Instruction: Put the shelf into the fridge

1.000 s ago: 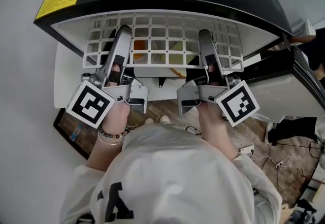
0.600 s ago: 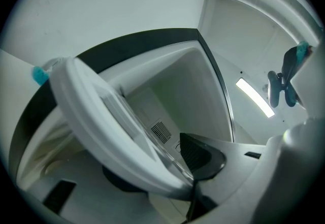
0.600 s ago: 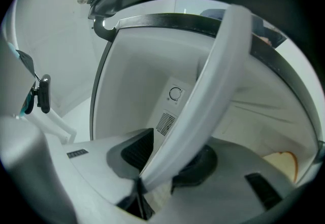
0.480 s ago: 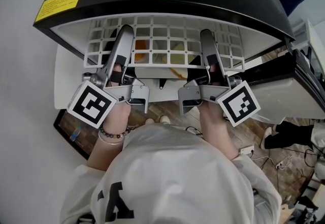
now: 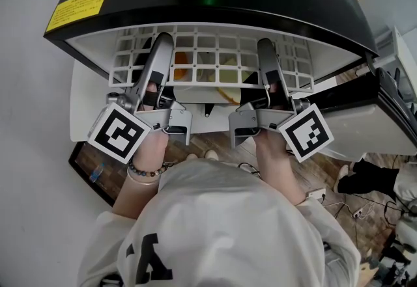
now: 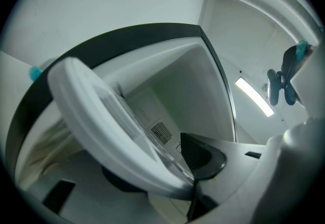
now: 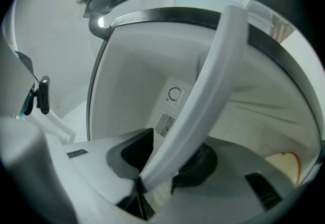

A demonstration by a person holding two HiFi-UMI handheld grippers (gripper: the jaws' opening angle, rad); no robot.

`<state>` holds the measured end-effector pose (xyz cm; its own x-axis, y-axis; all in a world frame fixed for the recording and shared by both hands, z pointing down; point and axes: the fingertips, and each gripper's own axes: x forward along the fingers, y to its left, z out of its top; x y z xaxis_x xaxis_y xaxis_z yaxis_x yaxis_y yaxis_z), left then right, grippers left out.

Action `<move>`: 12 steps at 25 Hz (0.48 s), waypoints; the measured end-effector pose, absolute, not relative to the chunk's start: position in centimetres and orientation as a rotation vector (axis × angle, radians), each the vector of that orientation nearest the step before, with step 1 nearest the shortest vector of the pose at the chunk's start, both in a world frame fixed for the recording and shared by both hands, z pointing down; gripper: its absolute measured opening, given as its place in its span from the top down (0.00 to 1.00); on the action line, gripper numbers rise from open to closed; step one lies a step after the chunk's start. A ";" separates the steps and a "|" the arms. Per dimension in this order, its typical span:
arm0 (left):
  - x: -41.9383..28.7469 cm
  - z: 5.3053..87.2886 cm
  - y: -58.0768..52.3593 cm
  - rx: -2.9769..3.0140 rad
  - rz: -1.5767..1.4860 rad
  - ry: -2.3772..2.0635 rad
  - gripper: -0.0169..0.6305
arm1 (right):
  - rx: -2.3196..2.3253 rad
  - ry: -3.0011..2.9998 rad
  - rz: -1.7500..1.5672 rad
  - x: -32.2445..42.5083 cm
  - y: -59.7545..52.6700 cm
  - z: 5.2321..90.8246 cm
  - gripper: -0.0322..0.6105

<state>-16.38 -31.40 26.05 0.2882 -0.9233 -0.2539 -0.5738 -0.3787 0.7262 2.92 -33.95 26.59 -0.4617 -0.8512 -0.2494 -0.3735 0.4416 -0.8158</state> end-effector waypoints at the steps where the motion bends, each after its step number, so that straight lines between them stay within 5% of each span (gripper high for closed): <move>1: -16.4 26.0 -31.4 2.052 -0.918 -1.329 0.68 | -1.024 2.028 -0.920 2.9 -34.0 26.6 0.77; 12: -16.4 26.0 -31.9 2.053 -0.923 -1.326 0.68 | -1.028 2.025 -0.919 2.8 -34.4 26.6 0.77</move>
<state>-16.41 -31.87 26.04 0.2876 -0.9213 -0.2615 -0.5647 -0.3837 0.7307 2.84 -34.44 26.59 -0.4583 -0.8533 -0.2485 -0.3744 0.4390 -0.8168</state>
